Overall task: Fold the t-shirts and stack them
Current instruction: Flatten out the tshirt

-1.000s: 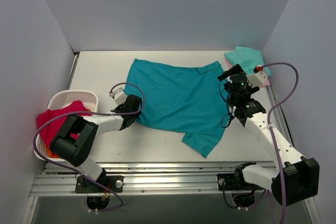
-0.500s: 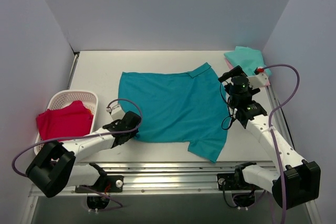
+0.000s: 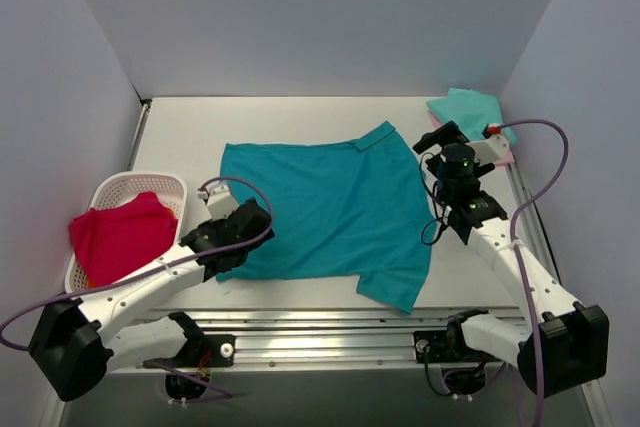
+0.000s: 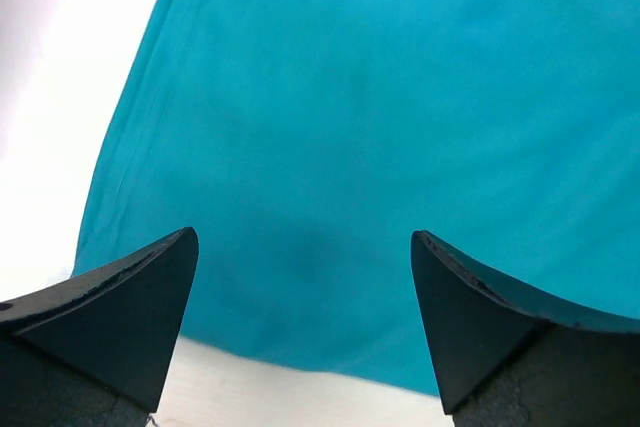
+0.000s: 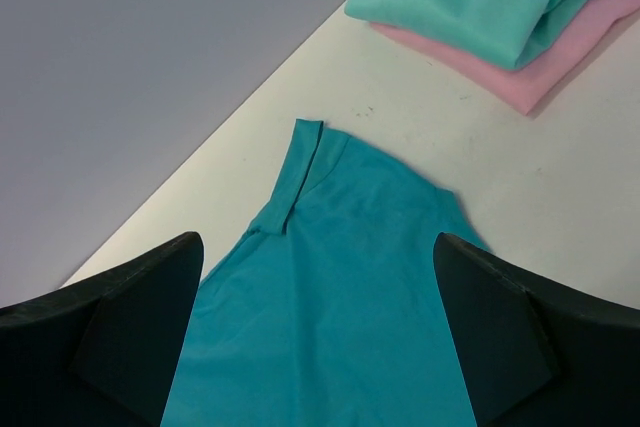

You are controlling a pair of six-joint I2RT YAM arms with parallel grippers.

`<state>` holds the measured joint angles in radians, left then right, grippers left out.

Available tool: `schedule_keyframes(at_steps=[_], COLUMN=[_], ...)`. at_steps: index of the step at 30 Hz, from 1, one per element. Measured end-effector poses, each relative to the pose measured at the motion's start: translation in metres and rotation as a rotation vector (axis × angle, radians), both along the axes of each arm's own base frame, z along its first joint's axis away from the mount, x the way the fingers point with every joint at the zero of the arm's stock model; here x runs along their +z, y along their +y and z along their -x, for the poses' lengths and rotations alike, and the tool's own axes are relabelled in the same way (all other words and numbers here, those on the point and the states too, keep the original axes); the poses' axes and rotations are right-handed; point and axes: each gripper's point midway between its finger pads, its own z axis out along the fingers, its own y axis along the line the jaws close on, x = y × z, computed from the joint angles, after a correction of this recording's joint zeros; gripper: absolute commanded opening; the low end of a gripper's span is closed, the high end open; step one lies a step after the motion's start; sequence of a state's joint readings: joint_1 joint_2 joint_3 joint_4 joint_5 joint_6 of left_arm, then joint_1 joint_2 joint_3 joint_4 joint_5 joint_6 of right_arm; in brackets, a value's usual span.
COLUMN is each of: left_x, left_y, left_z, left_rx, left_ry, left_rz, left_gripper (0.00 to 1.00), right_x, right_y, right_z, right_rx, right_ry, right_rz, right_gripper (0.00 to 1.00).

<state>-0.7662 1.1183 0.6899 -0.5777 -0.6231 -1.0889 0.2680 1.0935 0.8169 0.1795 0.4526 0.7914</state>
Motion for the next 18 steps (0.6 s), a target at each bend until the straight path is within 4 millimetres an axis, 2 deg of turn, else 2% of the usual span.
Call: schedule_keyframes(at_steps=[2, 4, 6, 10, 14, 18], left_x=[0.041, 0.083, 0.123, 0.174, 0.187, 0.182], left_y=[-0.005, -0.007, -0.006, 0.008, 0.038, 0.058], left_z=[-0.017, -0.032, -0.048, -0.080, -0.115, -0.143], left_rx=[0.004, 0.006, 0.018, 0.068, 0.136, 0.163], left_ry=[-0.104, -0.205, -0.310, -0.454, -0.508, -0.504], left_rz=[0.020, 0.029, 0.032, 0.010, -0.009, -0.024], left_gripper=[0.94, 0.94, 0.94, 0.94, 0.94, 0.94], right_x=[-0.004, -0.008, -0.017, -0.045, -0.084, -0.126], right_y=[0.005, 0.013, 0.026, 0.062, 0.095, 0.118], right_z=[-0.011, -0.032, -0.061, -0.127, -0.185, -0.221], right_rx=[0.017, 0.033, 0.063, 0.157, 0.249, 0.308], right_ry=[0.012, 0.029, 0.057, 0.099, 0.138, 0.185], right_rz=[0.011, 0.018, 0.021, -0.002, -0.031, -0.049], right_gripper=[0.95, 0.95, 0.95, 0.93, 0.89, 0.88])
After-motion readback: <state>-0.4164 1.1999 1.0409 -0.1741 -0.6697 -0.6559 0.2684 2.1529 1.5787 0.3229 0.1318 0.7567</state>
